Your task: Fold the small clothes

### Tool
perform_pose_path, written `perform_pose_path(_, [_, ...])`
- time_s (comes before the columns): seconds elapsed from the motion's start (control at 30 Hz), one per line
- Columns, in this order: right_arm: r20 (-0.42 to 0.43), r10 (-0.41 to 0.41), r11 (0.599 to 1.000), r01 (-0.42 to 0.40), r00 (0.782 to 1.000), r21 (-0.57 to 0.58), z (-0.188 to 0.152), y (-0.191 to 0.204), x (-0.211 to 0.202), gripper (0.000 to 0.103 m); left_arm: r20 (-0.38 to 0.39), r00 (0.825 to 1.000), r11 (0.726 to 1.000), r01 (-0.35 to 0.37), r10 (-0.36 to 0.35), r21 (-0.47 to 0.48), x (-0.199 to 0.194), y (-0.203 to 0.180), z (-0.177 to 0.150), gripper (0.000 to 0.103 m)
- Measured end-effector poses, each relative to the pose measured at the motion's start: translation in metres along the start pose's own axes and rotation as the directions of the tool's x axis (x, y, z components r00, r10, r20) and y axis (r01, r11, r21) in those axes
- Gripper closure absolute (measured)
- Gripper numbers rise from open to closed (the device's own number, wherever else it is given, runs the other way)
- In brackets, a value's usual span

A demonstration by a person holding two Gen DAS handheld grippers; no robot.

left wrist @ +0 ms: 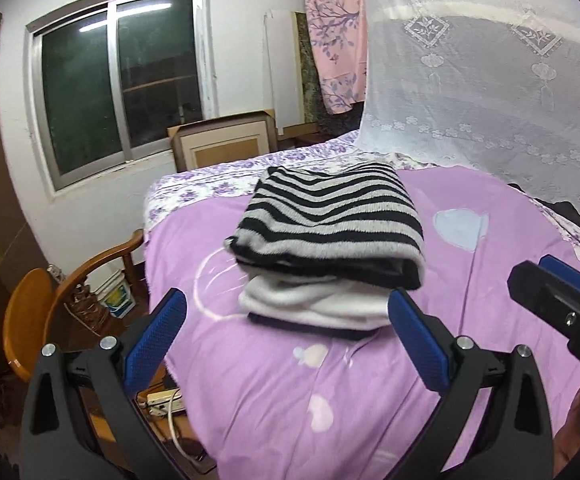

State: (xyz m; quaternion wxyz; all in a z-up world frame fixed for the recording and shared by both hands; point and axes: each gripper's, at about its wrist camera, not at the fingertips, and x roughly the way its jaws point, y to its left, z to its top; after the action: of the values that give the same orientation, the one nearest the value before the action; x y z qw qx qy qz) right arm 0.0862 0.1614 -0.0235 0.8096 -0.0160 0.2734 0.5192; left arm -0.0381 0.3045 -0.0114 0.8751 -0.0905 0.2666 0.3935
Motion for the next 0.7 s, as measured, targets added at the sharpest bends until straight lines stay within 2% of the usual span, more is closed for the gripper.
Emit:
perform_pose_path(0.17, [0.018, -0.013, 1.0, 0.013, 1.0, -0.023, -0.006, 0.006, -0.024, 0.008, 0.025, 0.999, 1.0, -0.019, 0.02, -0.021, -0.027, 0.004, -0.004, 0.005])
perform_pose_path(0.33, [0.033, -0.054, 0.998, 0.055, 0.998, -0.036, -0.014, 0.007, -0.043, 0.007, 0.055, 0.998, 0.999, -0.004, 0.007, -0.042, -0.048, 0.005, -0.005, 0.005])
perform_pose_path(0.53, [0.03, -0.08, 0.994, 0.082, 0.996, -0.069, -0.022, 0.012, -0.052, 0.006, 0.074, 0.997, 1.0, 0.008, -0.008, 0.003, -0.058, -0.007, -0.009, 0.005])
perform_pose_path(0.7, [0.021, -0.106, 0.99, 0.107, 0.994, -0.088, -0.029, 0.015, -0.053, 0.006, 0.062, 0.998, 1.0, 0.013, -0.013, -0.004, -0.058, -0.011, -0.012, 0.005])
